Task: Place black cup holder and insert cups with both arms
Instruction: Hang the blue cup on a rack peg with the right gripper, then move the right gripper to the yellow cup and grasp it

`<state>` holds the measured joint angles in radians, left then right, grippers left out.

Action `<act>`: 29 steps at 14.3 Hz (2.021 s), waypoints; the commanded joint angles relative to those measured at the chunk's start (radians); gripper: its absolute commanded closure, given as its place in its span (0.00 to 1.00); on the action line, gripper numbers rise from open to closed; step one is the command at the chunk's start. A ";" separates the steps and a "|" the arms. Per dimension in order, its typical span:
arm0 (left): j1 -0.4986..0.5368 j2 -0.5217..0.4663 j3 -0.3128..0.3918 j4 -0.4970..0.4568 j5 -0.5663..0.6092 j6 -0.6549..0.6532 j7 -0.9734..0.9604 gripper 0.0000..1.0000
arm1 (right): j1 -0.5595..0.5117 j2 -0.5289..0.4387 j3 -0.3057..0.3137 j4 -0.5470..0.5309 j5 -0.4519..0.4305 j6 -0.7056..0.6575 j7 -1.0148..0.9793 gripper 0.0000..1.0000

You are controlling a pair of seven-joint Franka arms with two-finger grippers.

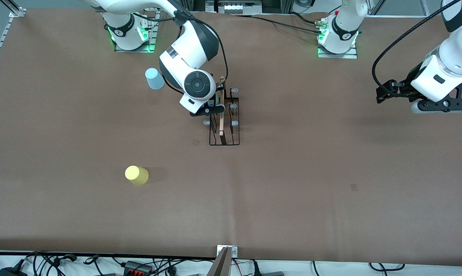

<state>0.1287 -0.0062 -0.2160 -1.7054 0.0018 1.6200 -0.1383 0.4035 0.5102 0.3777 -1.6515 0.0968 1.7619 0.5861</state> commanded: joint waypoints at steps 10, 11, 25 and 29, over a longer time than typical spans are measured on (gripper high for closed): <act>0.009 -0.021 -0.006 -0.011 -0.014 -0.026 -0.009 0.00 | -0.245 0.005 -0.132 0.099 -0.198 0.187 0.015 0.00; 0.009 -0.020 -0.006 -0.008 -0.014 -0.026 -0.009 0.00 | -0.285 0.037 -0.131 0.128 -0.198 0.230 0.003 0.00; 0.025 -0.009 0.003 0.000 -0.065 -0.005 0.008 0.00 | -0.390 0.301 -0.138 0.305 -0.269 0.335 -0.161 0.00; 0.020 -0.006 -0.008 0.015 -0.059 -0.009 0.005 0.00 | -0.397 0.310 -0.138 0.291 -0.270 0.321 -0.236 0.00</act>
<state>0.1434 -0.0063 -0.2163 -1.7012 -0.0444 1.6137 -0.1421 0.0158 0.8108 0.2327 -1.3711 -0.1923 2.0947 0.3996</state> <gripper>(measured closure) 0.000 0.000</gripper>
